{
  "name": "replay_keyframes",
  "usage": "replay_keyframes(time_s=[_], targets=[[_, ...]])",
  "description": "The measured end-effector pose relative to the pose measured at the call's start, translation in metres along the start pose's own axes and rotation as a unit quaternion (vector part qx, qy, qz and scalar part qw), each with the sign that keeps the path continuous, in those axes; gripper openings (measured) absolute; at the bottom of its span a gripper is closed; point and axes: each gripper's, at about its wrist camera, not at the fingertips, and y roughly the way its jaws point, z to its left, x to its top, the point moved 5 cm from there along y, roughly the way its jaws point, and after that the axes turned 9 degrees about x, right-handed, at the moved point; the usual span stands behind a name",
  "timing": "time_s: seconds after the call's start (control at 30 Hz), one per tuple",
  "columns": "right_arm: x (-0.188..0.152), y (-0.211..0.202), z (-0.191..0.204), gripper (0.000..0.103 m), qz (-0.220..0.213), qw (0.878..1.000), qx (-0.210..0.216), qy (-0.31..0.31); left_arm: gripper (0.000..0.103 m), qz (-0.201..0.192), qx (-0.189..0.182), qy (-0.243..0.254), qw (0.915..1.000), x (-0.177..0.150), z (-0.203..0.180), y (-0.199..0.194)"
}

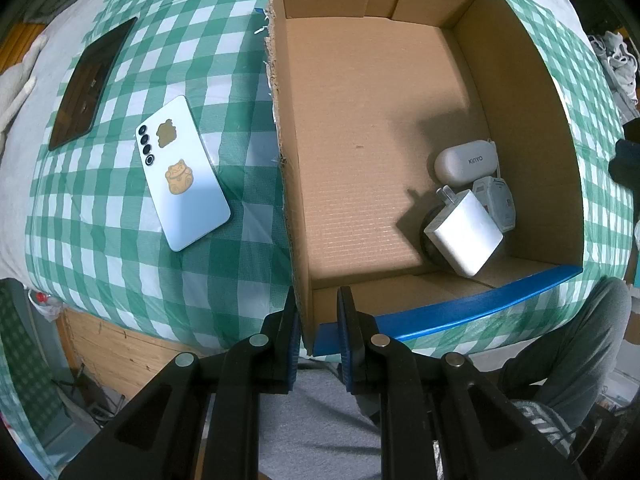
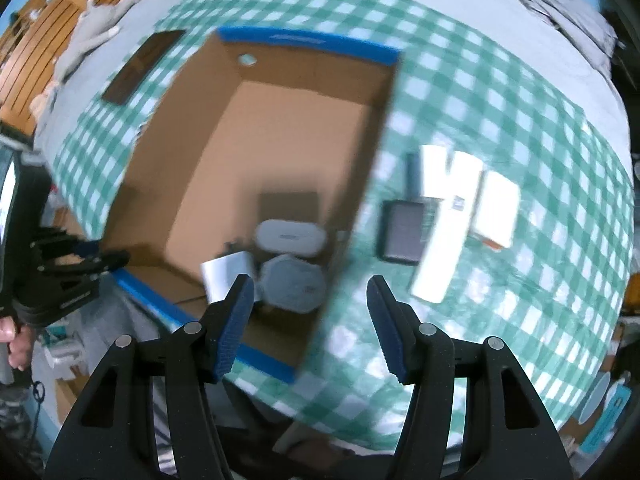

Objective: Flip cup upside down
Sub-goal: 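Reach the right gripper to the black charger and grasp it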

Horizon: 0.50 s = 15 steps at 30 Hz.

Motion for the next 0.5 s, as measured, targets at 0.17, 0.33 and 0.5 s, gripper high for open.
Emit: replay_keyframes(time_s=[0.17,0.33,0.5], targets=[[0.004,-0.003,-0.044,0.061,-0.003,0.999,-0.015,0.041,0.015,0.0,0.0,0.001,1.0,0.0,0.0,0.0],[0.005,0.009,-0.077,0.061,0.005,0.997,-0.026,0.07,0.015,0.0,0.0,0.001,1.0,0.0,0.0,0.0],[0.005,0.031,-0.096,0.061,0.021,0.996,-0.029,0.085,0.016,0.0,0.0,0.001,1.0,-0.001,0.0,0.0]])
